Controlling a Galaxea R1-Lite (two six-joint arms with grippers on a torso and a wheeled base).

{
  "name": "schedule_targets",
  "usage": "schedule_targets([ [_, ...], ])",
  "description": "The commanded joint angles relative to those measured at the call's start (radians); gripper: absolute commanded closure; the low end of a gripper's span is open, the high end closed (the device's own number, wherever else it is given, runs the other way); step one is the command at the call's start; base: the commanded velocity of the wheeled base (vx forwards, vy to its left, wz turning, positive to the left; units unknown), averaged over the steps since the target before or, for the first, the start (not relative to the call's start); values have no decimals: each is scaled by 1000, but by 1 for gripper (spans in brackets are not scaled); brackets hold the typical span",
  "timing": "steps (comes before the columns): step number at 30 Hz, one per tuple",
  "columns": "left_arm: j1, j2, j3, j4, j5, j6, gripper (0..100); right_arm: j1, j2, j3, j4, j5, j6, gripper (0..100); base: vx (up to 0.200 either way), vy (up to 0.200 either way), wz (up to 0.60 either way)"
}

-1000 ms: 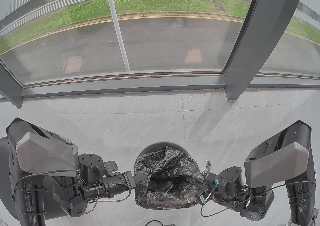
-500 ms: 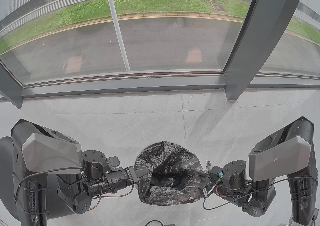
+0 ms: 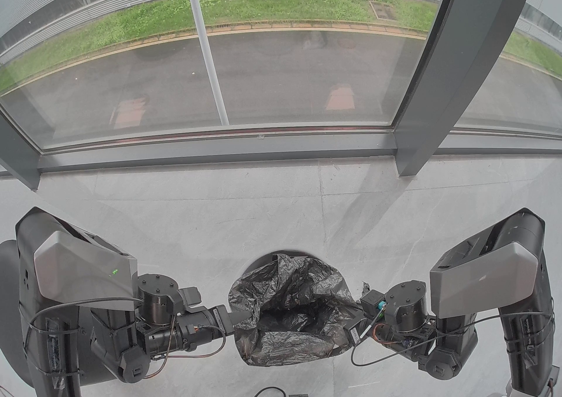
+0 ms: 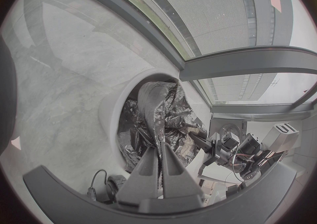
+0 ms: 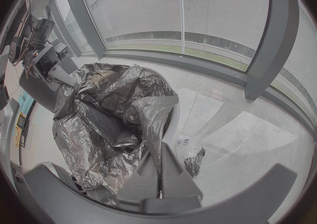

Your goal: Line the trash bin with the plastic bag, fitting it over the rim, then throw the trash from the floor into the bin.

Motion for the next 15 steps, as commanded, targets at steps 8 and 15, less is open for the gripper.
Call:
schedule_targets([
  [8,-10,-50,93,-2,7,0,100,14,1,32,-12,14,-3,100,0,0,0],
  [15,-10,-27,51,-2,5,3,100,2,10,-18,-7,15,-17,100,0,0,0],
])
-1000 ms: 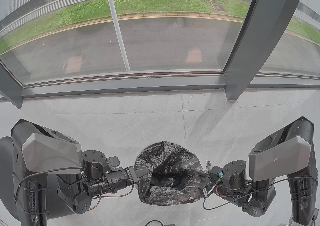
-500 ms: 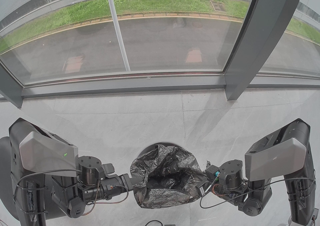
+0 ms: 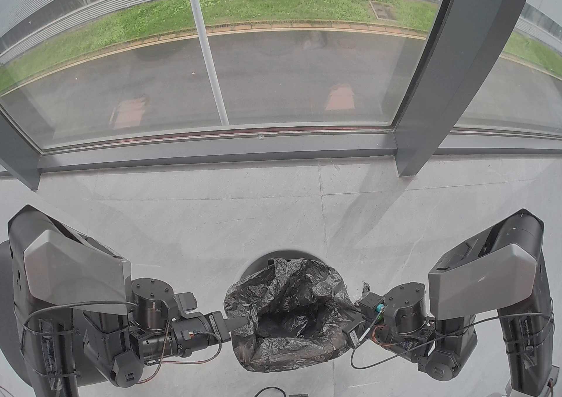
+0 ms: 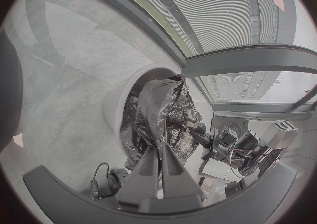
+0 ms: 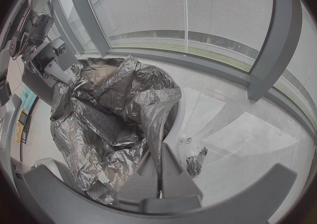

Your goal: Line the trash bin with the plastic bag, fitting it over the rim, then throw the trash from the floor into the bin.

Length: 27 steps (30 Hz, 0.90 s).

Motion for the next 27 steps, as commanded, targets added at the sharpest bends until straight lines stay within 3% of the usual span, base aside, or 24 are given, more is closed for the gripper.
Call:
schedule_targets([
  [1,0,19,-32,-3,-3,1,100,-7,8,-29,-7,0,-1,100,0,0,0],
  [20,8,53,-72,-3,-1,3,100,-15,32,-83,-4,0,-27,100,0,0,0],
  [21,8,53,-72,-3,-1,3,100,-15,32,-83,-4,0,-28,0,0,0,0],
  [27,8,52,-71,-3,-1,3,100,-15,28,-75,-13,0,-27,0,0,0,0],
])
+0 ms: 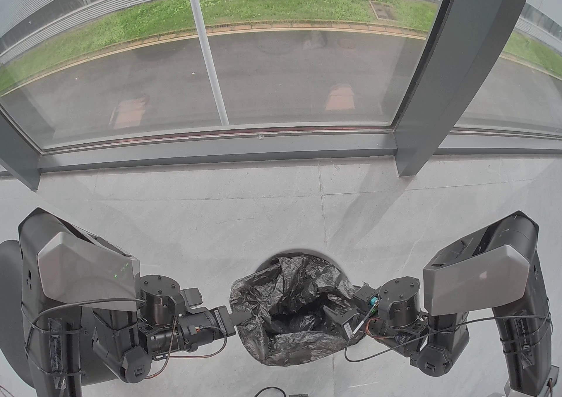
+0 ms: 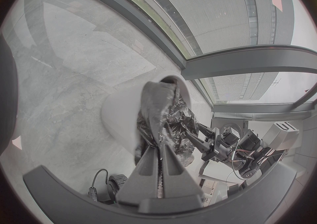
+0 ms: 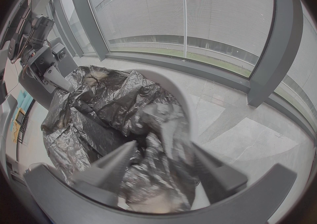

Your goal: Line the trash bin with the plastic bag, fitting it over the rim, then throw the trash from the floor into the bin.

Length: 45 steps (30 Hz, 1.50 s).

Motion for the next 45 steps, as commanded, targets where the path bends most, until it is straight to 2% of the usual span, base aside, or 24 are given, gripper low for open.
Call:
schedule_targets([
  [1,0,1,1,-2,0,0,100,0,-7,8,-13,-2,0,0,0,0,0],
  [16,0,3,-3,-2,0,0,100,5,-106,9,-10,-14,-21,0,0,0,0],
  [22,0,3,-3,-4,-1,1,100,9,-106,-60,-2,-83,-38,0,0,0,0],
  [24,0,1,-3,-4,-3,1,100,14,-109,-78,8,-85,-44,0,0,0,0],
  [29,0,0,-1,-4,-3,1,100,46,-123,-193,159,-83,-52,0,0,0,0],
  [32,0,-4,1,-4,-3,0,100,68,-148,-304,355,-69,-47,0,0,0,0],
  [33,0,-4,1,-4,-3,0,100,68,-148,-304,355,-69,-47,0,0,0,0],
  [34,0,-5,1,-4,-1,1,100,68,-166,-364,473,-42,-47,0,0,0,0],
  [36,0,-5,-1,-4,0,1,100,68,-192,-433,602,-5,-47,0,0,0,0],
  [37,0,-5,-1,-4,0,1,100,68,-194,-437,610,-3,-47,0,0,0,0],
  [38,0,-5,-1,-4,0,1,100,68,-198,-499,691,3,-49,0,0,0,0],
  [41,1,-5,-3,-4,0,1,100,72,-188,-583,752,1,-54,0,0,0,0],
  [45,1,-5,-3,-4,0,1,100,88,-163,-634,757,-5,-74,0,0,0,0],
])
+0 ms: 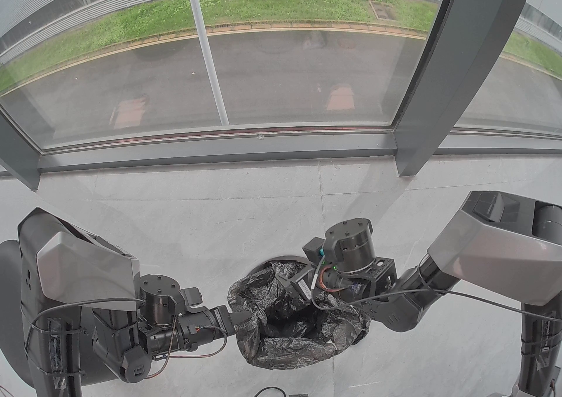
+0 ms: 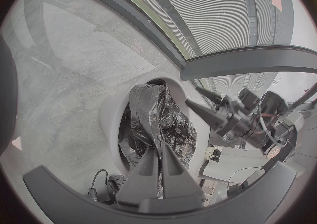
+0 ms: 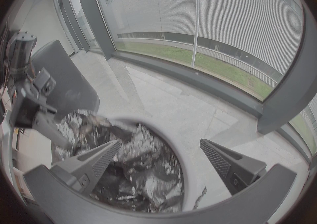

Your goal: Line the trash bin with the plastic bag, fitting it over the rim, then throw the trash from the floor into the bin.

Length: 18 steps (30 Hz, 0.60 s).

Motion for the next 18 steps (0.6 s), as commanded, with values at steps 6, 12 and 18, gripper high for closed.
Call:
schedule_targets([
  [6,1,-2,-3,-4,1,0,100,24,17,-108,42,5,-28,0,0,0,0],
  [12,1,-1,-3,-4,1,0,100,44,5,-85,95,11,-53,0,0,0,0],
  [18,4,-2,-1,-4,1,0,100,44,20,-94,113,17,-91,0,0,0,0],
])
